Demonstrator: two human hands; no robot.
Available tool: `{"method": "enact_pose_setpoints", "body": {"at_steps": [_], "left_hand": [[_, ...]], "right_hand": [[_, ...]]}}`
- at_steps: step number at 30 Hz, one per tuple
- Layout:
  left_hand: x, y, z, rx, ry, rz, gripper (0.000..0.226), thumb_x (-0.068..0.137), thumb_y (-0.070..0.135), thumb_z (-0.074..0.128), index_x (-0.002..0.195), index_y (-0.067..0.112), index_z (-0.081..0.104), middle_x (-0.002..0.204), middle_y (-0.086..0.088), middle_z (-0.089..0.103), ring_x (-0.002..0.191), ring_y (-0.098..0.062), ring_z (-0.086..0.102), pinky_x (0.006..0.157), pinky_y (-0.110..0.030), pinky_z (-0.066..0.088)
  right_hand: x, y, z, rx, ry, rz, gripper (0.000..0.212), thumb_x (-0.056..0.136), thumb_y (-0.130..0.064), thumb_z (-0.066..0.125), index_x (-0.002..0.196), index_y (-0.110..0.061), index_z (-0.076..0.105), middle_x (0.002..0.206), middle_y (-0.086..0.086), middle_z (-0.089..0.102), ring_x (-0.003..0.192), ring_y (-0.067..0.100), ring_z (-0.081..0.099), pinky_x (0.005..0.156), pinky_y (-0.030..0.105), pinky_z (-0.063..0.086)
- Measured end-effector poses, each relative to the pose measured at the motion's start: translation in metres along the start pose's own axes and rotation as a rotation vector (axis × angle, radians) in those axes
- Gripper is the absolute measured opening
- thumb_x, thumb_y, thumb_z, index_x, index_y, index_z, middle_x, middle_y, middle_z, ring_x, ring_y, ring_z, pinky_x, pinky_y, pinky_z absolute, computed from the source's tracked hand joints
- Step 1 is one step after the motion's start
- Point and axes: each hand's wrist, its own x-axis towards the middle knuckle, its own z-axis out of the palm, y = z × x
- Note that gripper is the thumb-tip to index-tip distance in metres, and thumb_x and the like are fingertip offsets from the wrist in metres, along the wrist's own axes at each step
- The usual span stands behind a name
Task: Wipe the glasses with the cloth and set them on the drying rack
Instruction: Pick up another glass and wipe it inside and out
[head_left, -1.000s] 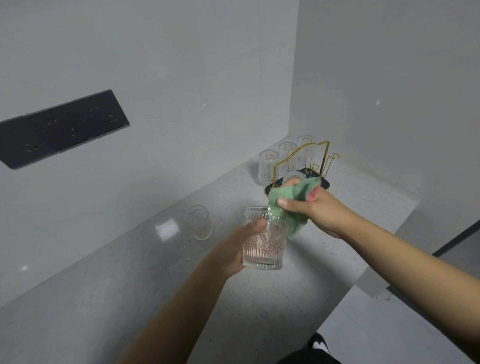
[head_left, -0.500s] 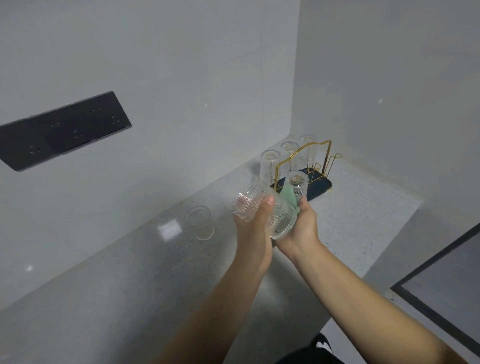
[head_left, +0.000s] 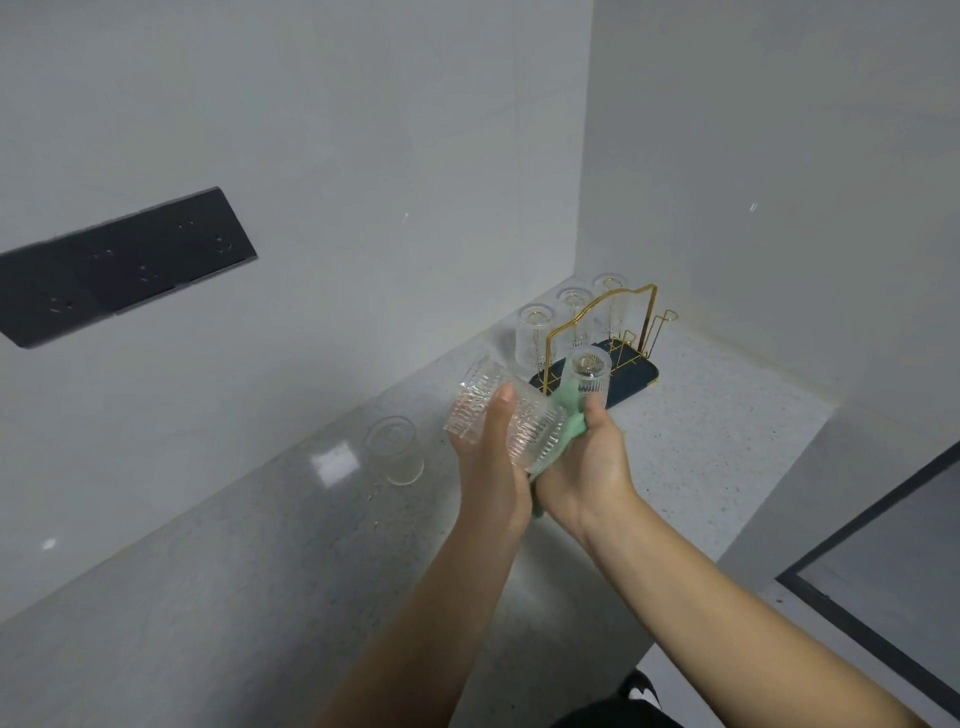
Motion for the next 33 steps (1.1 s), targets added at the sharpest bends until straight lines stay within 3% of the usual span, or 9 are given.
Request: {"method": "enact_pose_setpoints", "body": {"at_steps": [3,9,13,17,19,23,26,30,33], "left_hand": [[0.001,0.001,-0.002,0.028,0.045,-0.022,0.137,0.043,0.047,0.095,0.154,0.024,0.017,0.144,-0.010,0.052,0.129,-0.025,0.053,0.109,-0.049,0.041],[-0.019,0.000,-0.004,0.150,-0.092,-0.004,0.098,0.060,0.046,0.089,0.141,0.014,0.045,0.134,-0.011,0.061,0.126,-0.026,0.057,0.107,-0.048,0.043],[-0.021,0.011,-0.014,0.293,-0.229,-0.011,0.052,0.086,0.036,0.070,0.131,0.012,0.059,0.127,-0.012,0.066,0.117,-0.024,0.064,0.096,-0.043,0.052],[-0.029,0.014,-0.021,0.602,-0.217,-0.044,0.059,0.072,0.046,0.076,0.124,0.022,0.061,0.120,0.003,0.071,0.111,-0.011,0.066,0.102,-0.043,0.048],[-0.032,0.014,-0.019,0.602,-0.272,-0.042,0.049,0.079,0.042,0.076,0.121,0.019,0.064,0.118,-0.002,0.072,0.108,-0.014,0.068,0.095,-0.038,0.052],[-0.035,0.028,-0.013,0.464,-0.383,-0.158,0.028,0.090,0.034,0.062,0.113,0.019,0.070,0.114,-0.010,0.072,0.104,-0.025,0.069,0.083,-0.036,0.057],[-0.034,0.036,-0.013,0.384,-0.479,-0.295,0.042,0.093,0.043,0.050,0.120,0.014,0.062,0.105,-0.008,0.074,0.092,-0.021,0.072,0.076,-0.034,0.058],[-0.030,0.032,-0.015,0.188,-0.540,-0.423,0.082,0.080,0.055,0.066,0.142,0.006,0.044,0.112,-0.016,0.067,0.088,-0.028,0.071,0.071,-0.037,0.058],[-0.030,0.031,-0.023,0.241,-0.546,-0.404,0.066,0.088,0.056,0.051,0.137,0.012,0.052,0.117,-0.015,0.066,0.094,-0.029,0.068,0.080,-0.043,0.057]], "right_hand": [[-0.004,0.008,0.000,-0.042,0.001,-0.026,0.066,0.096,-0.055,0.027,0.128,-0.003,0.051,0.128,0.021,0.058,0.119,0.030,0.055,0.110,0.043,0.034],[0.003,-0.013,-0.002,-0.250,0.115,-0.098,0.061,0.095,-0.057,0.028,0.124,-0.012,0.057,0.118,0.017,0.064,0.109,0.030,0.061,0.098,0.046,0.045],[-0.001,-0.015,-0.003,-0.512,0.110,-0.196,0.047,0.097,-0.051,0.032,0.099,-0.020,0.066,0.092,0.000,0.072,0.088,0.011,0.068,0.081,0.028,0.054],[-0.002,-0.018,0.010,-0.627,0.103,-0.286,0.053,0.097,-0.052,0.031,0.119,-0.014,0.062,0.123,0.011,0.063,0.116,0.020,0.058,0.106,0.039,0.041],[0.000,-0.013,0.008,-0.701,0.144,-0.322,0.061,0.091,-0.061,0.034,0.115,-0.014,0.064,0.126,0.013,0.060,0.119,0.021,0.055,0.109,0.041,0.037],[-0.007,-0.008,0.008,-0.957,0.195,-0.465,0.058,0.094,-0.058,0.033,0.084,-0.008,0.062,0.084,0.007,0.065,0.084,0.018,0.061,0.078,0.031,0.046],[-0.010,-0.012,0.007,-0.863,0.160,-0.554,0.040,0.097,-0.042,0.042,0.072,-0.012,0.052,0.069,0.005,0.056,0.071,0.019,0.055,0.073,0.034,0.043],[-0.006,-0.016,0.007,-0.654,0.088,-0.491,0.017,0.091,-0.033,0.057,0.076,-0.026,0.058,0.065,-0.014,0.063,0.076,0.009,0.060,0.086,0.032,0.045],[-0.003,-0.017,0.005,-0.861,0.123,-0.642,0.039,0.096,-0.030,0.049,0.058,-0.024,0.044,0.054,-0.008,0.049,0.056,0.009,0.049,0.066,0.030,0.041]]}}
